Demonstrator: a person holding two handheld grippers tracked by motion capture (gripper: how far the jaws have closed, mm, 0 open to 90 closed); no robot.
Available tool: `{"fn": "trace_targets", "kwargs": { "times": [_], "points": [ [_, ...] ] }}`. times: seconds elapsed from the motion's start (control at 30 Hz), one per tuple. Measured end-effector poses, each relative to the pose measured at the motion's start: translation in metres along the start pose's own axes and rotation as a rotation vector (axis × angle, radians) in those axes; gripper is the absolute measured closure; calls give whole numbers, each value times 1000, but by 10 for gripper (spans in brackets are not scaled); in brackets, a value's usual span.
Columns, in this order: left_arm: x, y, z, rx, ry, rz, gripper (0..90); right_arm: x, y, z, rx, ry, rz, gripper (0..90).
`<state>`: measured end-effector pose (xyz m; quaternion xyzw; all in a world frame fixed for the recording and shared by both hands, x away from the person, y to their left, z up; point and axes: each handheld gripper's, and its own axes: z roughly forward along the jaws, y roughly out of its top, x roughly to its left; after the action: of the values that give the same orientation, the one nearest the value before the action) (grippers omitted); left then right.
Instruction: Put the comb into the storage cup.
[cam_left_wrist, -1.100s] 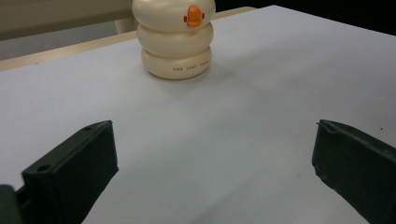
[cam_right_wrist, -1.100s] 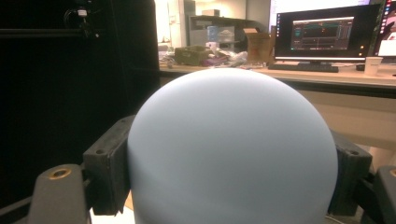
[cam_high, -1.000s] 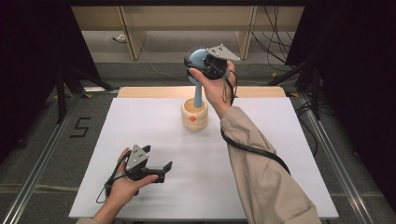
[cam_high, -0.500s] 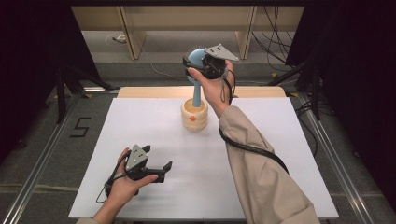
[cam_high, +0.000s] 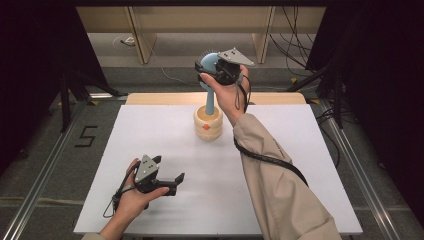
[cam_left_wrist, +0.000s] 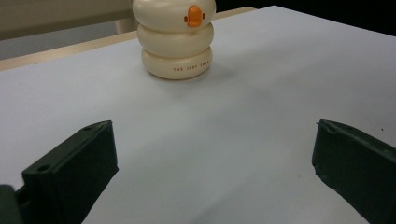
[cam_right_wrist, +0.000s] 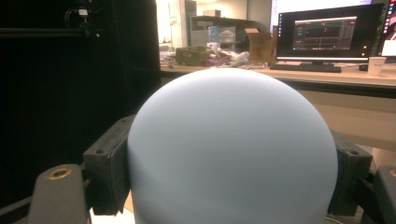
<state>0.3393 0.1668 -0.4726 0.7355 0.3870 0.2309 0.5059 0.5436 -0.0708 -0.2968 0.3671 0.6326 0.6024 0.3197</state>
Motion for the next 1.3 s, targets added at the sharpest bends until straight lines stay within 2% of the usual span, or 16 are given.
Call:
{"fn": "trace_targets", "kwargs": {
  "times": [1.3],
  "points": [
    [1, 0, 0, -2, 2, -2, 0, 0, -10, 8, 18, -6, -9, 214]
  ]
}}
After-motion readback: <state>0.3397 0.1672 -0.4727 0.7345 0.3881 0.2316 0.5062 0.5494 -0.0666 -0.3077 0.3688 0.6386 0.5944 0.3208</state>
